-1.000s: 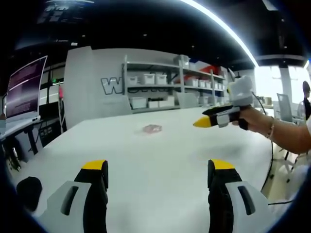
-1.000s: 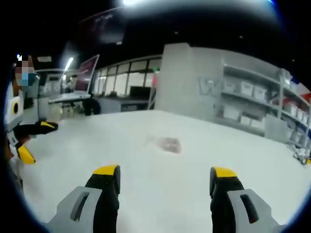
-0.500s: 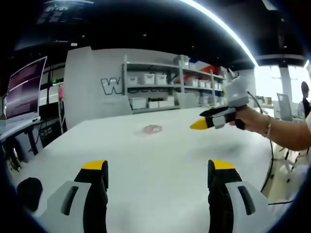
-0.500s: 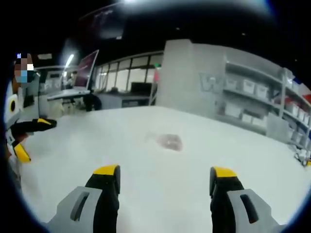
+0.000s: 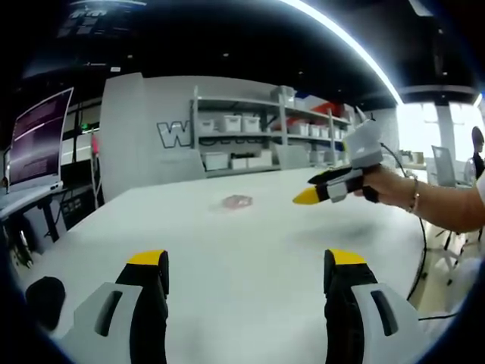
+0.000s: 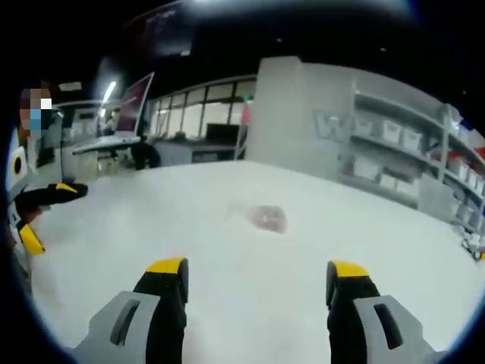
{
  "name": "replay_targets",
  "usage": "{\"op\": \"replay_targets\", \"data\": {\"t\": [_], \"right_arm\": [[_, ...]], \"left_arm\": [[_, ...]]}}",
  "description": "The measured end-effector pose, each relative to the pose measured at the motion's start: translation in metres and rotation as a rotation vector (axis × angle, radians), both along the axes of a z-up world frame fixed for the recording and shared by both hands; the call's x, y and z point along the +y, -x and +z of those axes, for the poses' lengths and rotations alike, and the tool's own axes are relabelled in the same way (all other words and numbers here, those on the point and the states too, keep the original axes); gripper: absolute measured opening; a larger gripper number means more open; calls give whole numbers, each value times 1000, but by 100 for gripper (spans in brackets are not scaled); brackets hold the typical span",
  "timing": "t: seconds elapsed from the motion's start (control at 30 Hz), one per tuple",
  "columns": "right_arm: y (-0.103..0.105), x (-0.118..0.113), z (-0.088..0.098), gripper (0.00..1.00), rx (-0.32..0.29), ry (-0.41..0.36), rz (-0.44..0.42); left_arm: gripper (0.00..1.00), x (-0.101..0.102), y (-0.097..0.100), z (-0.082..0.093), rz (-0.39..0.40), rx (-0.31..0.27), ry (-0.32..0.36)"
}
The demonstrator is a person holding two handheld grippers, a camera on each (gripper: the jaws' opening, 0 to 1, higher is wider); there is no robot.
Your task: Open the resealable bag by pulling the two sides of the seal apart until the entire bag opening is separated and visibly accessible.
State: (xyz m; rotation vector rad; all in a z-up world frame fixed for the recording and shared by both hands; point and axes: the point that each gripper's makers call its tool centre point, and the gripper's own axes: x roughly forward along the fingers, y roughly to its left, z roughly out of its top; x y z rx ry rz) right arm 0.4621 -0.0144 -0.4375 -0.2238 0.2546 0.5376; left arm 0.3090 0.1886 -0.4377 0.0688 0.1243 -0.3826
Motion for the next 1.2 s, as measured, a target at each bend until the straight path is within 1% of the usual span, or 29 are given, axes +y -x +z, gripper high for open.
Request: {"op": "replay_targets", "data": {"t": [0.13,0.27,0.6,0.93,1.2], "right_arm": [[4,2,0,74,7,-3,3],[3,5,0,74,13,-3,7],[0,8,-6,74,39,11,10],[-4,6,-13,73,76,-11,0],[-4,14,-14,73,71,4,15]], "left_arm": [[82,0,0,-1,-1,2,0],[82,2,0,1,5,-2,4],[82,2,1,1,3,-1,1],[82,3,0,4,1,-7,-1],[82,2,0,6,0,-8,-2]]}}
